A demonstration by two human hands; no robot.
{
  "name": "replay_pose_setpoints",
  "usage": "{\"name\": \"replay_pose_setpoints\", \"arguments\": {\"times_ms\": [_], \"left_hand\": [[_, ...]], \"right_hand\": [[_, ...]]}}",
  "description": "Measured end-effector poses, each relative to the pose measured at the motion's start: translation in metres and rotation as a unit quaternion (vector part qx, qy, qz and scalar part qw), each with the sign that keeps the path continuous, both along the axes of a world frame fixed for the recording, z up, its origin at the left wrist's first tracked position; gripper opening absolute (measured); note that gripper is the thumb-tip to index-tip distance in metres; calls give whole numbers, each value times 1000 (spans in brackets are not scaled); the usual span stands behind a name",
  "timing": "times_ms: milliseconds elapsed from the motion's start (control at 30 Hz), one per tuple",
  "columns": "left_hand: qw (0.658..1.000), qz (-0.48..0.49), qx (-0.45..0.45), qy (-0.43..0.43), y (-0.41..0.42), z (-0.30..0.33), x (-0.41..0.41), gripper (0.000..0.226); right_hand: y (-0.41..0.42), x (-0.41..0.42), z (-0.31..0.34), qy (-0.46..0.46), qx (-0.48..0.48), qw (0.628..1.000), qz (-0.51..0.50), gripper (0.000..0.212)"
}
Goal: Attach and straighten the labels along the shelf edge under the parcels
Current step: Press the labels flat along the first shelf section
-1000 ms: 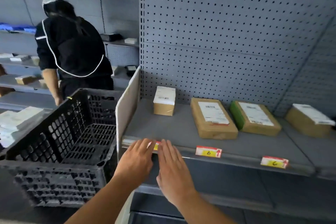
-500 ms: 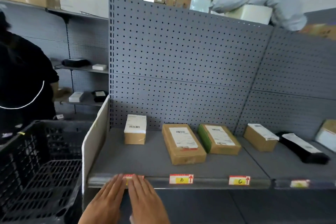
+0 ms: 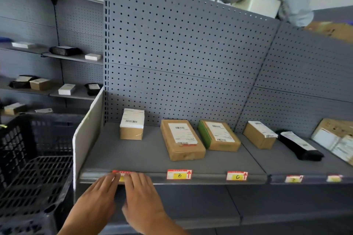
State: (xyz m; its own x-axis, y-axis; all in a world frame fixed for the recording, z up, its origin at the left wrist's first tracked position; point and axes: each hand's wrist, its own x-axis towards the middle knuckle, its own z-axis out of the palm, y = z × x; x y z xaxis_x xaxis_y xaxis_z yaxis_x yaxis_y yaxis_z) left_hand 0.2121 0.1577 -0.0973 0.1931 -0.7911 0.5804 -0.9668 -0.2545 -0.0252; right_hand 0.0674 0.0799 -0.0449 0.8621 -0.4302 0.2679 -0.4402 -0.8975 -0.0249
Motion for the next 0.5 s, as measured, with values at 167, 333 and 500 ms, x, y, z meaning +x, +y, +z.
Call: {"name": "replay_pose_setpoints", "arguments": {"times_ms": [167, 333, 500], "left_hand": [[997, -10, 74, -24, 3, 14, -10, 56], [992, 18, 120, 39, 8, 23, -8, 64], [988, 16, 149, 44, 10, 26, -6, 62]], "right_hand": [[-5, -9, -2, -5, -17, 1000, -7, 60], [-6, -3, -6, -28, 8, 1000, -9, 56], [-5, 1, -4, -38, 4, 999, -14, 51]]}}
